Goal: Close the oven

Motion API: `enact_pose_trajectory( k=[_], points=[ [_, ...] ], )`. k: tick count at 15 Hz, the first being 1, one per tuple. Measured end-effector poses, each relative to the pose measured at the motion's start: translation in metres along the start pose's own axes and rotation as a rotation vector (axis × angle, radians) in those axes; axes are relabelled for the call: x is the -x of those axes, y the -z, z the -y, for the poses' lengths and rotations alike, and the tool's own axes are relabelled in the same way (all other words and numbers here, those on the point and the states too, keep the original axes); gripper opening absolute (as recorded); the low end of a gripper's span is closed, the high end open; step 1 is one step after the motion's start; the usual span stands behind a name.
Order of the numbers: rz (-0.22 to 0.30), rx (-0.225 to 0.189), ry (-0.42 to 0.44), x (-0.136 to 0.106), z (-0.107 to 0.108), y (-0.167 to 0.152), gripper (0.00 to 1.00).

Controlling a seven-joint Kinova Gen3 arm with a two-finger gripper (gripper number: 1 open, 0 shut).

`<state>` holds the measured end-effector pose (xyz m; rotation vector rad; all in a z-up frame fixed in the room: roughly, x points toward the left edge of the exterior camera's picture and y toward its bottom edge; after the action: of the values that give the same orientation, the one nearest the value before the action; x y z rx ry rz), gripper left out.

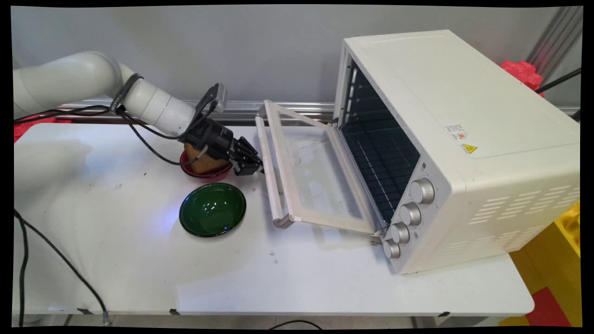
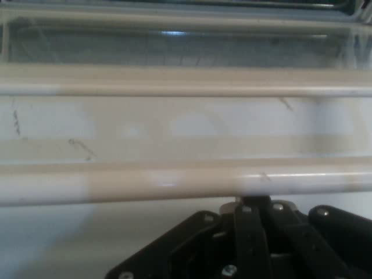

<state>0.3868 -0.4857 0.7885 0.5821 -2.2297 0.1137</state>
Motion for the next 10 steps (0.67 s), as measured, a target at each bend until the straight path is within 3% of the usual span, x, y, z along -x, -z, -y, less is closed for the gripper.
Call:
enact_pose_trajectory(
  k=[10],
  points=[
    [-0.085, 0.032, 0.017, -0.022, 0.002, 0.011, 0.00]
  ],
)
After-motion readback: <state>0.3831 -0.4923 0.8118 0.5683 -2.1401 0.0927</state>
